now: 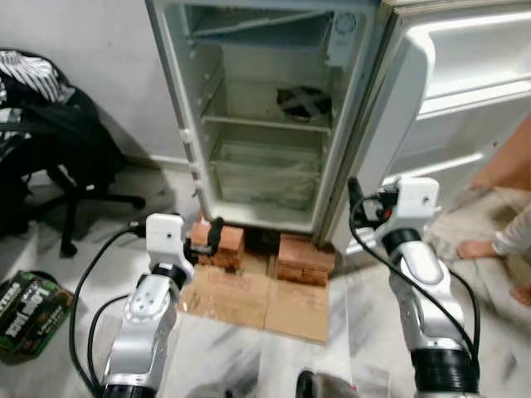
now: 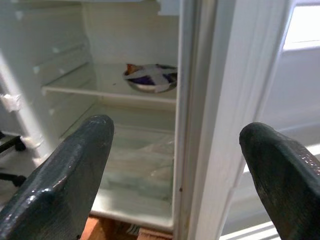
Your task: Restocking fridge
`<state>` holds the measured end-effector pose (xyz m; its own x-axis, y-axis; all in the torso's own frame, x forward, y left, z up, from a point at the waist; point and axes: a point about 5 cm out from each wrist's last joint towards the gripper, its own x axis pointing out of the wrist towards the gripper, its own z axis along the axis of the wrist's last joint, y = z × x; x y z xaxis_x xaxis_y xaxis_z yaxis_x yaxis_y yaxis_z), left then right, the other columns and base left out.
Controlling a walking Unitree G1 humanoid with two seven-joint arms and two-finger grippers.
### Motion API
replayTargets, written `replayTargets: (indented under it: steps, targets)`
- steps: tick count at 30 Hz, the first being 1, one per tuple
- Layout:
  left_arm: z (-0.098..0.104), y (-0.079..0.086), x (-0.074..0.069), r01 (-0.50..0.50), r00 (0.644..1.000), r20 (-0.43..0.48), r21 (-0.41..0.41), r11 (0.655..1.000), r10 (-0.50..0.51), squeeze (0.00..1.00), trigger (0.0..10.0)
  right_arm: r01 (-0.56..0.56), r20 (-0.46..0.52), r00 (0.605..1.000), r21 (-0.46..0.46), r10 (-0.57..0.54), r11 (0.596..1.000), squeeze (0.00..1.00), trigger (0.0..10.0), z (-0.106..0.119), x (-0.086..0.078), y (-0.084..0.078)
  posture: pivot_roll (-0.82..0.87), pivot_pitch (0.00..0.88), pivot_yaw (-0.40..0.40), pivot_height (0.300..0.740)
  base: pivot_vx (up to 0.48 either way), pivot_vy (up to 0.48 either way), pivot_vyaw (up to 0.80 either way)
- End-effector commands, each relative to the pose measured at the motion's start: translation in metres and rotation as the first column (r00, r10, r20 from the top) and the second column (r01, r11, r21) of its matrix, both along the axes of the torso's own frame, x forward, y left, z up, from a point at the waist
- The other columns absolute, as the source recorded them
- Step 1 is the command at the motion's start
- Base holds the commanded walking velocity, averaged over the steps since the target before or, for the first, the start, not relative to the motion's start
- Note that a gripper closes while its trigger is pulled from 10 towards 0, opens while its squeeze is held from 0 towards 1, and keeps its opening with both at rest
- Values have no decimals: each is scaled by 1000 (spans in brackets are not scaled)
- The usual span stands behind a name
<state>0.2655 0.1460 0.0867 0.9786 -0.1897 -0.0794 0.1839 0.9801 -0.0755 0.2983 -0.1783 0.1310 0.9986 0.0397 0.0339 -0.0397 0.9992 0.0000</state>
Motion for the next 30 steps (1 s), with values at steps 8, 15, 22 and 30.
replayTargets:
  steps: [8,15,22,30]
  targets:
    - [1,-1,-3,14,1000,9,5,1000,-14,0,10000,-7,12,1000,1,7,1000,0,10000,2,-1,1,-18,99,40,740,479,0,0]
    - [1,-1,-2,15,1000,7,8,1000,-15,0,10000,-7,13,1000,0,7,1000,0,10000,3,-1,0,-19,103,41,740,387,0,0]
    - [0,0,-1,-5,1000,-2,26,1000,5,0,10000,5,34,999,-17,-4,1000,0,10000,6,0,-1,-17,102,40,740,37,0,0]
    - [-1,2,0,-30,999,-13,30,999,31,0,10000,4,34,999,-15,-4,1000,0,10000,6,1,-1,-16,99,40,740,0,0,0]
